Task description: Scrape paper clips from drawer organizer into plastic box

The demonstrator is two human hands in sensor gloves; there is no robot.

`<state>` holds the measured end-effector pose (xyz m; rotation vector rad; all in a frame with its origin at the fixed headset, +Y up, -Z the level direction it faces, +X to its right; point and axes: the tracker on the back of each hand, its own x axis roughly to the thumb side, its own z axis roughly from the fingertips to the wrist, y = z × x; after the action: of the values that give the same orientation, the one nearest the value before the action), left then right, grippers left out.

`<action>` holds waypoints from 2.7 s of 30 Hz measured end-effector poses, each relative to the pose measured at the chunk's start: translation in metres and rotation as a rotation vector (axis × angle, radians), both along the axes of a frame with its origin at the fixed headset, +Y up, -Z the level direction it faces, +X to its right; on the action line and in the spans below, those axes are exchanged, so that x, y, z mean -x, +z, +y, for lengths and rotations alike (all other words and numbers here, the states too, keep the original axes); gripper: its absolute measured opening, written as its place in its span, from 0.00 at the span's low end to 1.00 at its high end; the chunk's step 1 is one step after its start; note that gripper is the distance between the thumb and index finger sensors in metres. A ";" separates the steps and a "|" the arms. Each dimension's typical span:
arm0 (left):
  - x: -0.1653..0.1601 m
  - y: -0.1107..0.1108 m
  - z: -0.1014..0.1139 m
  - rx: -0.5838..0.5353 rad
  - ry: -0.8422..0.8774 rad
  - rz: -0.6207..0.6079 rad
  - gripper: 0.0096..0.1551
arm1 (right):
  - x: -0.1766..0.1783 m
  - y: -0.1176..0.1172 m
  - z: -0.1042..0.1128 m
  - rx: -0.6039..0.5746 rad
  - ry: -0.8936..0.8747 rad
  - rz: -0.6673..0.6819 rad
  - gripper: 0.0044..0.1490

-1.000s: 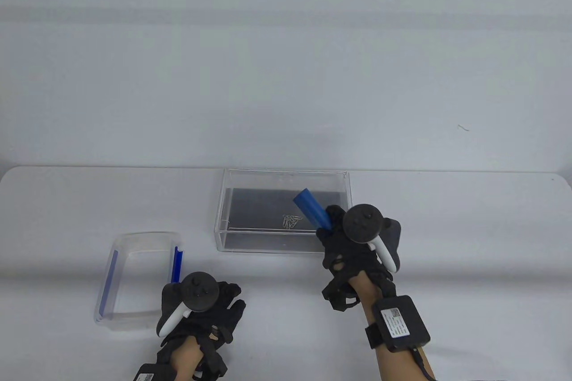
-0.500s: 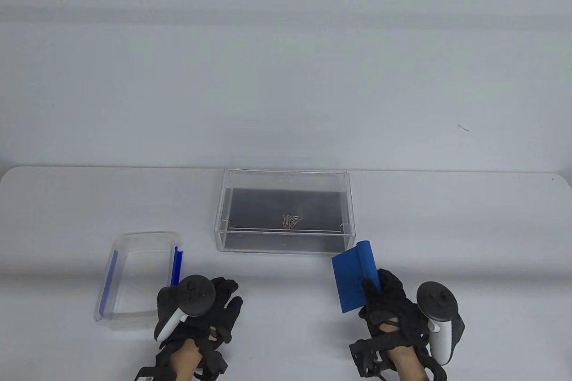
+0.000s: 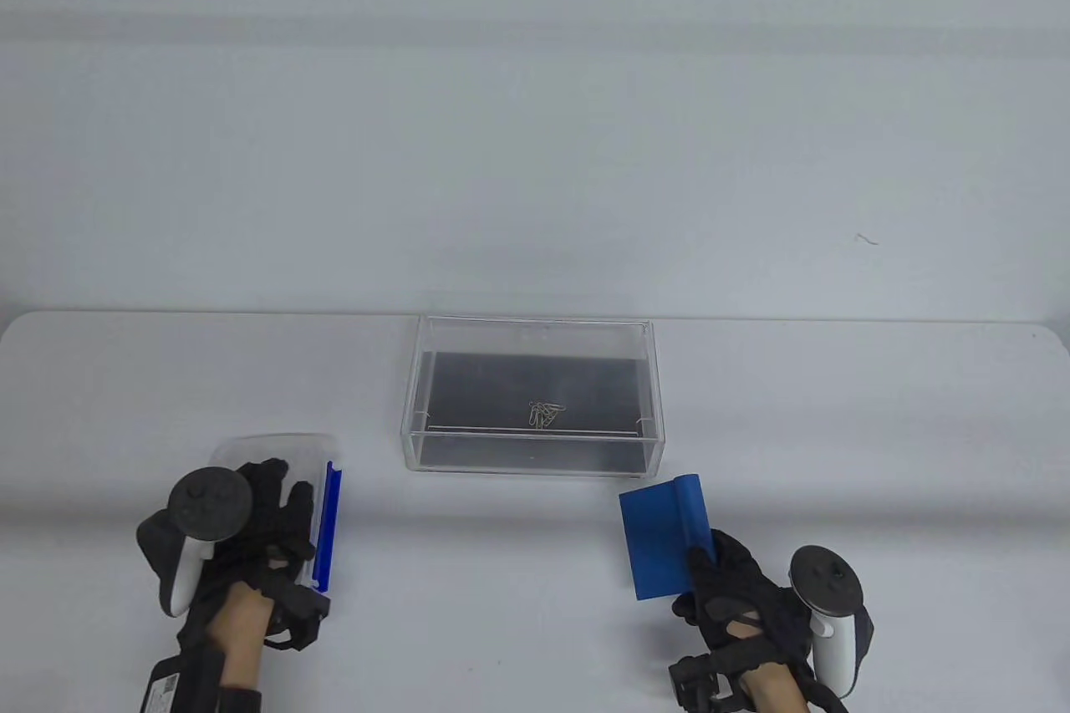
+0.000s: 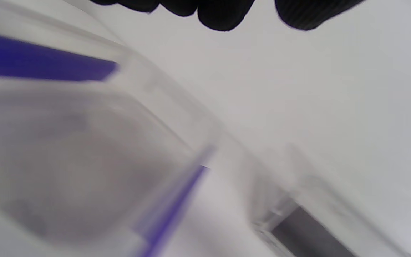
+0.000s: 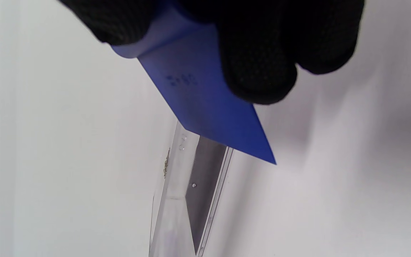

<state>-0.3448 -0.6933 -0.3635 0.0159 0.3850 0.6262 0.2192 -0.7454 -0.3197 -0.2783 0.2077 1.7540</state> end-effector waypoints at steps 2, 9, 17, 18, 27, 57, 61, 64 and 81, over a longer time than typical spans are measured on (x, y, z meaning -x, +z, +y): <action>0.021 0.000 -0.005 0.088 -0.033 0.084 0.41 | -0.002 -0.001 0.000 0.000 0.008 -0.011 0.42; 0.068 0.002 -0.045 0.396 0.039 0.236 0.47 | -0.010 -0.006 0.001 0.014 0.034 -0.037 0.43; 0.083 0.002 -0.073 0.459 0.181 0.287 0.44 | -0.009 -0.008 0.006 -0.005 0.106 -0.008 0.44; 0.083 0.001 -0.073 0.473 0.182 0.278 0.43 | -0.009 -0.008 0.006 -0.005 0.107 -0.009 0.44; 0.075 0.015 -0.070 0.267 0.443 0.266 0.38 | -0.007 -0.005 0.008 -0.068 0.283 -0.102 0.41; -0.190 0.013 -0.074 0.402 1.038 -0.331 0.48 | -0.005 0.003 0.023 -0.153 0.557 -0.181 0.40; -0.192 0.016 -0.083 0.449 0.998 -0.343 0.49 | -0.003 0.000 0.030 -0.171 0.564 -0.172 0.40; -0.193 0.016 -0.089 0.466 0.966 -0.330 0.49 | 0.006 -0.010 0.044 -0.199 0.590 -0.146 0.41; -0.189 0.015 -0.097 0.416 1.047 -0.278 0.54 | 0.120 -0.135 0.110 -0.322 0.986 0.180 0.40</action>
<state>-0.1562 -0.7901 -0.3489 -0.7030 0.2237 1.5453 0.0992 -0.6355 -0.4545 0.0404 -0.1186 2.7511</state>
